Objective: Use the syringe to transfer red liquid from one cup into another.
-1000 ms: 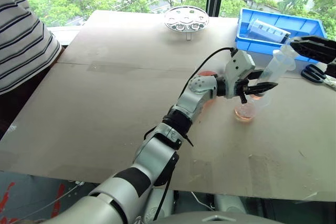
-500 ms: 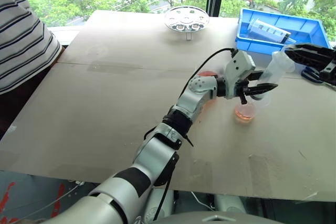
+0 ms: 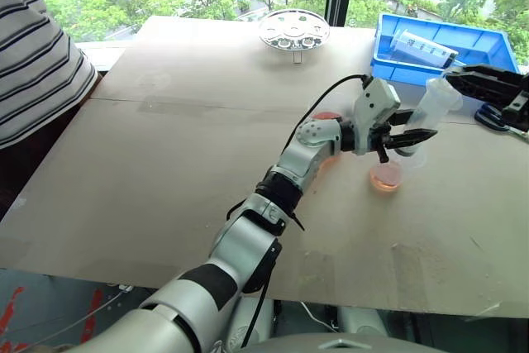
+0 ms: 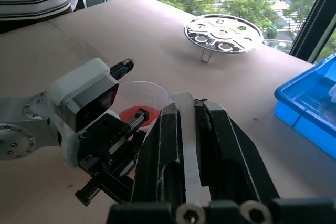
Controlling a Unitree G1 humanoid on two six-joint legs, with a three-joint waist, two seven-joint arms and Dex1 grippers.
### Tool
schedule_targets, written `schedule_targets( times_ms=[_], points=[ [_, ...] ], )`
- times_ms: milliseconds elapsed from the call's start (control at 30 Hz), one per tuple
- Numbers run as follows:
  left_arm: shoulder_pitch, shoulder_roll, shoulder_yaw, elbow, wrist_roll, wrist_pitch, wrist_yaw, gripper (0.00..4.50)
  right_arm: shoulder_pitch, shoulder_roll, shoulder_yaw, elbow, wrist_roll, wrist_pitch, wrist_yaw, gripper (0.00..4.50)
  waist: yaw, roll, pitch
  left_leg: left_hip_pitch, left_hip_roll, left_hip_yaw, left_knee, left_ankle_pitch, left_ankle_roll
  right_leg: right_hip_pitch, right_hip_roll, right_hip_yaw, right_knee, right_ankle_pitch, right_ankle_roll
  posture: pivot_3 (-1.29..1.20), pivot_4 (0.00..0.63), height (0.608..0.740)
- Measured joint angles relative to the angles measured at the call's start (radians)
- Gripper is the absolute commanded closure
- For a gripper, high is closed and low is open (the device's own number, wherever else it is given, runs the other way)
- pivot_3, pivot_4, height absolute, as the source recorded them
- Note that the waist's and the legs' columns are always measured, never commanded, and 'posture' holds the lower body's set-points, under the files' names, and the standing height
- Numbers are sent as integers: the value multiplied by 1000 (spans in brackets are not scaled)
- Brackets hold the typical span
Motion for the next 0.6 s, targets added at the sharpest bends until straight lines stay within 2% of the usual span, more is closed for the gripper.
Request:
schedule_targets(
  times_ms=[33,100,167,200,267,400,500,600],
  points=[
    [0,0,4,-5,-8,3,0,3108,-9,11,-1,4,16,1,0,3313,0,0,0,0,0,0,0,0,0,0,0,0,0,0,0,0,150,740],
    [0,0,7,-22,-26,19,1,3108,-10,17,-4,1,30,2,6,2466,0,0,0,0,0,0,0,0,0,0,0,0,0,0,0,0,150,740],
    [-1,0,16,-38,-39,38,2,3108,9,13,-11,-1,22,-1,18,1505,2,0,0,0,0,0,0,0,0,0,0,0,0,0,0,0,150,740],
    [-1,0,19,-43,-51,53,2,3108,31,9,-25,-2,21,1,23,867,5,0,0,-1,0,-1,0,0,0,0,0,-1,0,0,0,0,150,740],
    [-1,0,28,-56,-67,68,2,3108,60,7,-46,-2,16,5,27,74,9,0,0,-1,0,-1,2,0,0,0,0,-1,0,0,0,0,150,740],
    [-3,-1,56,-89,-123,154,17,3108,103,15,-144,4,28,6,29,74,15,0,0,-1,0,-1,3,0,0,0,0,-1,0,0,0,0,150,740],
    [-14,-1,119,-141,-200,262,82,3108,102,56,-257,26,132,8,16,74,15,0,0,-1,1,-1,4,0,0,0,1,-1,1,0,0,0,150,740],
    [-89,-3,219,-207,-289,393,184,3108,118,63,-350,33,242,13,-8,74,15,0,0,-1,1,-1,5,0,0,1,1,-1,1,0,0,0,150,740]
  ],
)
